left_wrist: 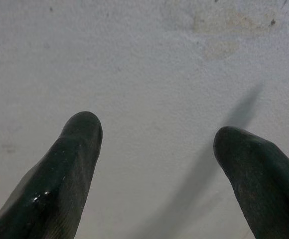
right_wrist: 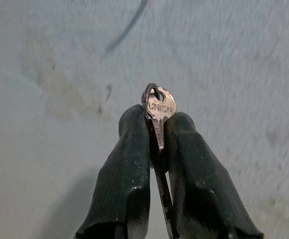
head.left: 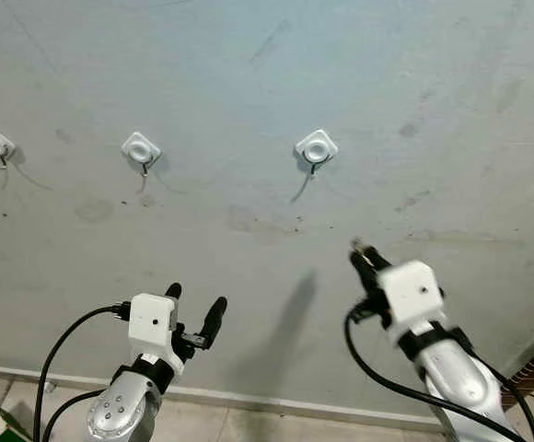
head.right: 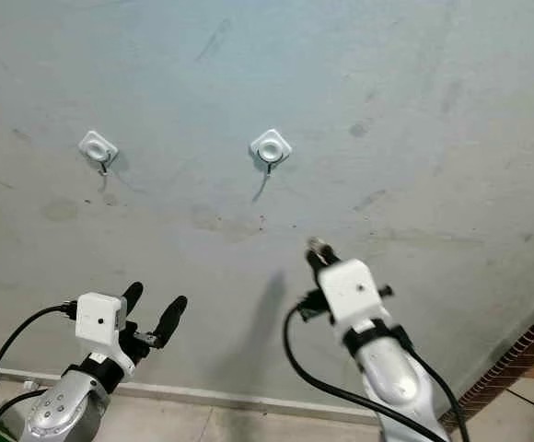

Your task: Hang keys on a hook

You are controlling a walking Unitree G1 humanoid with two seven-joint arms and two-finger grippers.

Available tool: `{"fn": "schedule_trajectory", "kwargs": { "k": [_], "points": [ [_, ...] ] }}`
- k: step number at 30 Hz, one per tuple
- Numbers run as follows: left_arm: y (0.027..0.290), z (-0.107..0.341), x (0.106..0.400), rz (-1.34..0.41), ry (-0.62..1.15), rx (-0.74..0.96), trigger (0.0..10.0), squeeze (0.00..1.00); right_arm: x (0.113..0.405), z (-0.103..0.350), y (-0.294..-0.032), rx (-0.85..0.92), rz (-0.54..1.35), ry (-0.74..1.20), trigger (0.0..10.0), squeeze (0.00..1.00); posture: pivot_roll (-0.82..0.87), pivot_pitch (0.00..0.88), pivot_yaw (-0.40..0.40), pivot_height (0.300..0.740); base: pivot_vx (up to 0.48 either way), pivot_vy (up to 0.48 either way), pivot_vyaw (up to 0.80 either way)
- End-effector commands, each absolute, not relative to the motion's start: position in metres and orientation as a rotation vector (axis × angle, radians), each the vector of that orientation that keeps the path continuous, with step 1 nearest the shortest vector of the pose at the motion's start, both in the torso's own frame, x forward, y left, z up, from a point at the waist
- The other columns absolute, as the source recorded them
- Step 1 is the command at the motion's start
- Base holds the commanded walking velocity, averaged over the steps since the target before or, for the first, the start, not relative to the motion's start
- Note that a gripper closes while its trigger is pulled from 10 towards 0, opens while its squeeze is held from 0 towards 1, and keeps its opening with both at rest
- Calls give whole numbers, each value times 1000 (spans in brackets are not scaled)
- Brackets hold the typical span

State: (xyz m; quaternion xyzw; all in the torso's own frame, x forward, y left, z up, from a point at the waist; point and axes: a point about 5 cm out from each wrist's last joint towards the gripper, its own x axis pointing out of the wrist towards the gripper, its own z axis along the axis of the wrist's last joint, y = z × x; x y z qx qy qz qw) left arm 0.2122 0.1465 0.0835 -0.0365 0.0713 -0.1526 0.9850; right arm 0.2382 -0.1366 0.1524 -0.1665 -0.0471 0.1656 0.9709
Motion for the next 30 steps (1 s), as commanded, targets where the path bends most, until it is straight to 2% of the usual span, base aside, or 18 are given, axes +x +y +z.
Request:
{"fn": "schedule_trajectory", "kwargs": {
  "k": [1,7,19,21,30],
  "points": [
    [148,90,212,-317,116,-32,10000,0,243,161,-134,-337,340,-124,10000,0,-75,16,69,740,0,0,0],
    [148,91,210,-308,111,-22,10000,0,268,176,-124,-344,338,-204,10000,0,-58,32,63,740,0,0,0],
    [143,95,211,-355,81,5,10000,0,279,190,-117,-394,360,-281,10000,0,-49,30,51,740,0,0,0],
    [134,103,214,-449,39,3,10000,0,278,193,-115,-392,368,-296,10000,0,-54,27,49,740,0,0,0],
    [114,118,222,-618,-22,3,10000,0,275,195,-116,-406,371,-316,10000,0,-64,24,47,740,0,0,0]
  ]
}}
